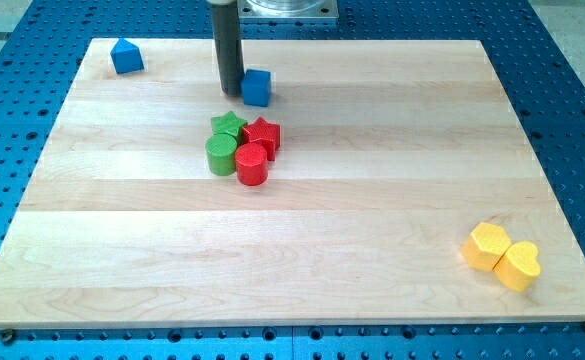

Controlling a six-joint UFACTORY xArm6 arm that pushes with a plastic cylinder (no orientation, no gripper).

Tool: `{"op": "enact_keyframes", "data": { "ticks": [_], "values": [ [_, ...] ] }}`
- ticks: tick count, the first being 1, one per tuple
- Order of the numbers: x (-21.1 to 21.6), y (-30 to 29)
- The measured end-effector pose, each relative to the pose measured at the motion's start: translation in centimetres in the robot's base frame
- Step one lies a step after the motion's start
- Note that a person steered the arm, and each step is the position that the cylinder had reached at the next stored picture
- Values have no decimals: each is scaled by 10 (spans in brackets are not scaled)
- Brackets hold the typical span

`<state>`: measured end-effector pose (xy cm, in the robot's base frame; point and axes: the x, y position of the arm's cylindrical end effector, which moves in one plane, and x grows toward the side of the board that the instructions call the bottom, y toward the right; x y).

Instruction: Place the cube above the hexagon

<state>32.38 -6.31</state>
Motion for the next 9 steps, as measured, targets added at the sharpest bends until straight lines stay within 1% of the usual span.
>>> {"op": "enact_keyframes", "data": {
  "ticks": [1,2,3,4,5,6,7,8,9],
  "values": [
    [18,26],
    [-25,-2],
    [-9,73],
    [49,111],
    [40,104],
    [40,76],
    [95,86],
    [145,150],
    [184,179]
  ]
}}
